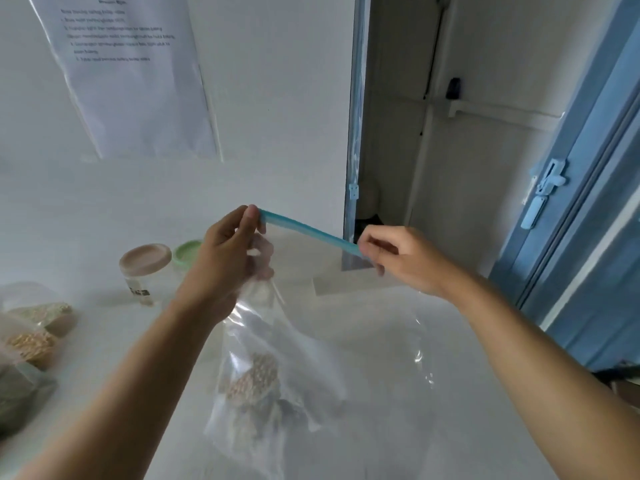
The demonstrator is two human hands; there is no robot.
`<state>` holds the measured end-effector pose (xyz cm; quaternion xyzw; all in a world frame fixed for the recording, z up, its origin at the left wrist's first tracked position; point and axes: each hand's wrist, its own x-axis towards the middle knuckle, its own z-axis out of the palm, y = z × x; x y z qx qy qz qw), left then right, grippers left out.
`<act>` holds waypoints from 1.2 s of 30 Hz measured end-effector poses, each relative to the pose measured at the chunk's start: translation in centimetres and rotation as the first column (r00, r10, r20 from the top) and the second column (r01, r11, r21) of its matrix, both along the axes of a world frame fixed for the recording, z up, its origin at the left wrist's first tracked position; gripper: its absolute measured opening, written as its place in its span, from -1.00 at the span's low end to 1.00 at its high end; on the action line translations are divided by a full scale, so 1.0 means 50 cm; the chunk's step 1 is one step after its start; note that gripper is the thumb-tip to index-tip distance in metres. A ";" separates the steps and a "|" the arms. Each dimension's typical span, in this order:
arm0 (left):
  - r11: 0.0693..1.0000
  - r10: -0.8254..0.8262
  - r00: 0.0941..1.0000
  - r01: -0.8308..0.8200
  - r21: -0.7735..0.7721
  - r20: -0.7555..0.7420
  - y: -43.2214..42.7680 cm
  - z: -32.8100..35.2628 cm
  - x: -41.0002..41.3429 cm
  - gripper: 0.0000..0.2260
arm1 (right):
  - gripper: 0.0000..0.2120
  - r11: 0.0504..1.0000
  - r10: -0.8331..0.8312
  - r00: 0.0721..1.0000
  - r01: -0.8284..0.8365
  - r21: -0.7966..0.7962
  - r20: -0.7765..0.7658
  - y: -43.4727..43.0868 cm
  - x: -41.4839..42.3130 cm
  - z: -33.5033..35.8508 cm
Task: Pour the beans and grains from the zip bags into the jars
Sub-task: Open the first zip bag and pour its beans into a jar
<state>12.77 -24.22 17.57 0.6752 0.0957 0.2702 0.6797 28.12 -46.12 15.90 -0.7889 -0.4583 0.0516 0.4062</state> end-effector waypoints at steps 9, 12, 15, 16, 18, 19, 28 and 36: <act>0.947 -0.271 0.920 0.202 -0.251 -0.283 -0.069 -0.123 0.073 -0.80 | -0.86 0.896 -0.443 0.884 0.432 0.101 0.148 -0.126 0.084 -0.190; 0.926 -0.353 0.863 0.267 -0.269 -0.360 -0.107 -0.166 0.096 -0.81 | -0.87 0.868 -0.491 0.836 0.492 0.060 0.246 -0.157 0.121 -0.237; 0.940 -0.324 0.853 0.243 -0.238 -0.409 -0.146 -0.197 0.127 -0.78 | -0.86 0.857 -0.487 0.815 0.516 -0.010 0.313 -0.179 0.153 -0.256; 0.956 -0.284 0.858 0.216 -0.201 -0.428 -0.154 -0.212 0.140 -0.74 | -0.85 0.851 -0.482 0.811 0.523 -0.043 0.332 -0.183 0.161 -0.261; 0.985 -0.168 0.874 0.168 -0.041 -0.455 -0.165 -0.249 0.162 -0.53 | -0.83 0.847 -0.463 0.804 0.525 -0.081 0.373 -0.183 0.176 -0.273; 0.981 -0.082 0.879 0.154 0.116 -0.470 -0.168 -0.272 0.170 -0.38 | -0.82 0.849 -0.452 0.800 0.522 -0.086 0.394 -0.182 0.185 -0.280; 0.409 0.480 0.762 0.243 0.879 -0.434 -0.246 -0.401 0.170 0.23 | -0.76 0.897 -0.300 0.793 0.424 -0.126 0.530 -0.160 0.255 -0.372; 0.332 0.270 0.924 0.174 0.927 -0.270 -0.257 -0.497 0.173 -0.79 | -0.45 0.836 -0.119 0.928 0.286 -0.469 0.353 -0.173 0.184 -0.459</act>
